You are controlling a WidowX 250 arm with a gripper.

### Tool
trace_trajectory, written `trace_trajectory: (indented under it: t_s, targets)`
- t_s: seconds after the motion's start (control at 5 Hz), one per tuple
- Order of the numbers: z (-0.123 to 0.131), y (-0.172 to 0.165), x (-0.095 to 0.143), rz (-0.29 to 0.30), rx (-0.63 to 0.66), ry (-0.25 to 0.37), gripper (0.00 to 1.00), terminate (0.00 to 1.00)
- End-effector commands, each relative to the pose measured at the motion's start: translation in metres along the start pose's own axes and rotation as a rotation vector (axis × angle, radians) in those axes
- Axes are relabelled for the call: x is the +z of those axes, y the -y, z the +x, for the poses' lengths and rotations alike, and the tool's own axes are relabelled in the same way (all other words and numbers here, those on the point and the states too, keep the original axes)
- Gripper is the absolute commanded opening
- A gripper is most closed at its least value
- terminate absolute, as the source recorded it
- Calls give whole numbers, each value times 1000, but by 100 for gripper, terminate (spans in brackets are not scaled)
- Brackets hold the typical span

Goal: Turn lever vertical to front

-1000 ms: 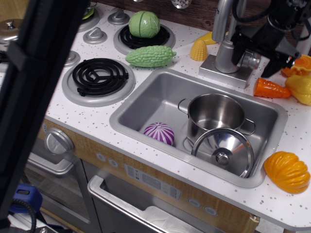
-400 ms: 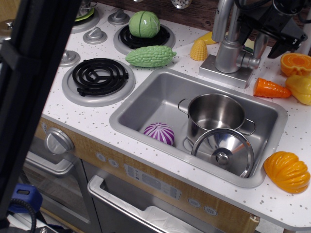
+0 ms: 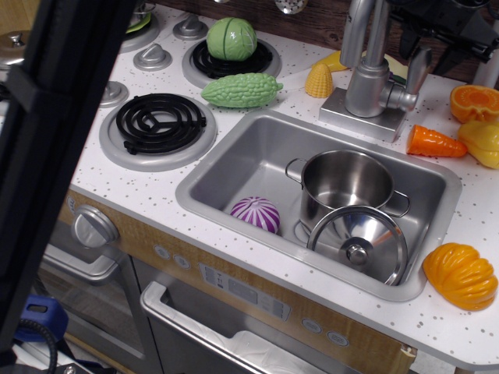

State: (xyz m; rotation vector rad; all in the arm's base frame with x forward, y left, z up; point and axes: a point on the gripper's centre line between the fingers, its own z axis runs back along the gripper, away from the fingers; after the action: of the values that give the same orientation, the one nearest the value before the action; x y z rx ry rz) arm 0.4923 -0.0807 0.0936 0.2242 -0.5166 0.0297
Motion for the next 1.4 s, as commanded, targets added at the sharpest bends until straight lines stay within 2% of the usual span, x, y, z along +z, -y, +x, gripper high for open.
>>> trace_trajectory:
  t_s: [0.0, 0.4, 0.6, 0.8, 1.2]
  targets:
    - [10, -2, 24, -24, 63, 37, 0, 0]
    - [-20, 8, 41, -9, 132, -66, 0, 0]
    - [-22, 5, 33, -42, 123, -118, 0, 0]
    - [-27, 4, 23, -107, 116, -204, 0, 0]
    - [-43, 6, 16, -153, 116, -312, 0, 0]
